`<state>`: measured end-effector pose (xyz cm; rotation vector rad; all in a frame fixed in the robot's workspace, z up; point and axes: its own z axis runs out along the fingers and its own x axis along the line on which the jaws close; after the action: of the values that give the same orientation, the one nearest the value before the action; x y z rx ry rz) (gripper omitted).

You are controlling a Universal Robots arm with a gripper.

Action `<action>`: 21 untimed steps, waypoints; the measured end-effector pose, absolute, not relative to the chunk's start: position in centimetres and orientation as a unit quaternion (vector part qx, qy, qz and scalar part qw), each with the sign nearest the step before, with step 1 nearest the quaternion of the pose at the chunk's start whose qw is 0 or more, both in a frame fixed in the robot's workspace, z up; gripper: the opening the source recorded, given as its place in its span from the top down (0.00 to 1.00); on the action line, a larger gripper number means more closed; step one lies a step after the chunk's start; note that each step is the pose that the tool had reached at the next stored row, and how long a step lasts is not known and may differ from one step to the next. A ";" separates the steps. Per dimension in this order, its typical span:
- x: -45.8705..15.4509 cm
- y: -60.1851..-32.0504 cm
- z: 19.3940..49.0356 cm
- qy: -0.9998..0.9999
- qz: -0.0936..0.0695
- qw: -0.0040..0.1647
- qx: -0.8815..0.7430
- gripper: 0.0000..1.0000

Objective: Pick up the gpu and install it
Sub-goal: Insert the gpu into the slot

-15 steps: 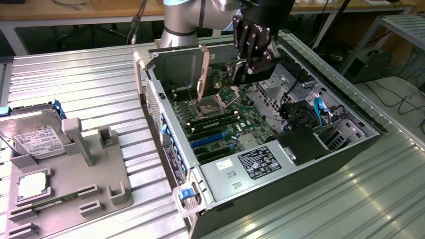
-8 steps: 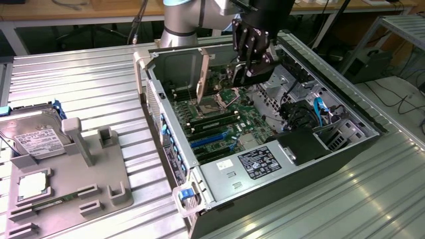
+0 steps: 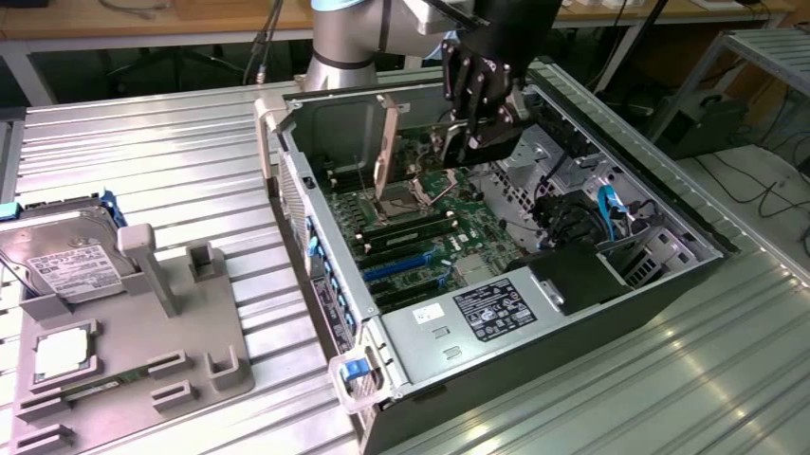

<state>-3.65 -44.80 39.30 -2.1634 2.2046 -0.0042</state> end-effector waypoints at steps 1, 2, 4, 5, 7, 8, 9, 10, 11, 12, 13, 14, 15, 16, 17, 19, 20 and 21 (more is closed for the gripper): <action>-3.7 -44.8 39.3 0.713 -0.001 0.026 -0.700 0.72; -3.7 -44.8 39.2 0.713 -0.001 0.026 -0.700 0.72; -3.7 -44.8 39.1 0.713 -0.001 0.026 -0.700 0.72; -3.7 -44.8 39.1 0.714 -0.001 0.026 -0.700 0.72; -3.7 -44.8 39.0 0.713 -0.001 0.026 -0.700 0.72; -3.7 -44.8 38.9 0.713 -0.001 0.026 -0.700 0.72; -3.7 -44.8 38.9 0.714 -0.001 0.027 -0.700 0.72; -3.7 -44.8 38.8 0.714 -0.001 0.027 -0.700 0.72; -3.7 -44.8 38.8 0.714 -0.001 0.027 -0.700 0.72; -3.7 -44.8 38.7 0.714 0.000 0.027 -0.700 0.72; -3.7 -44.8 38.5 0.713 0.000 0.027 -0.700 0.72; -3.7 -44.8 38.4 0.714 0.000 0.027 -0.700 0.72; -3.7 -44.9 38.3 0.714 0.000 0.027 -0.700 0.72; -3.7 -44.9 38.2 0.713 0.000 0.027 -0.700 0.72; -3.7 -44.9 38.2 0.714 0.000 0.027 -0.700 0.72; -3.6 -45.0 38.1 0.713 0.000 0.027 -0.700 0.72; -3.7 -45.0 38.0 0.713 0.000 0.028 -0.700 0.72; -3.7 -45.0 37.9 0.713 0.000 0.028 -0.700 0.72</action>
<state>-3.66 -45.03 37.91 -2.1618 2.2030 -0.0008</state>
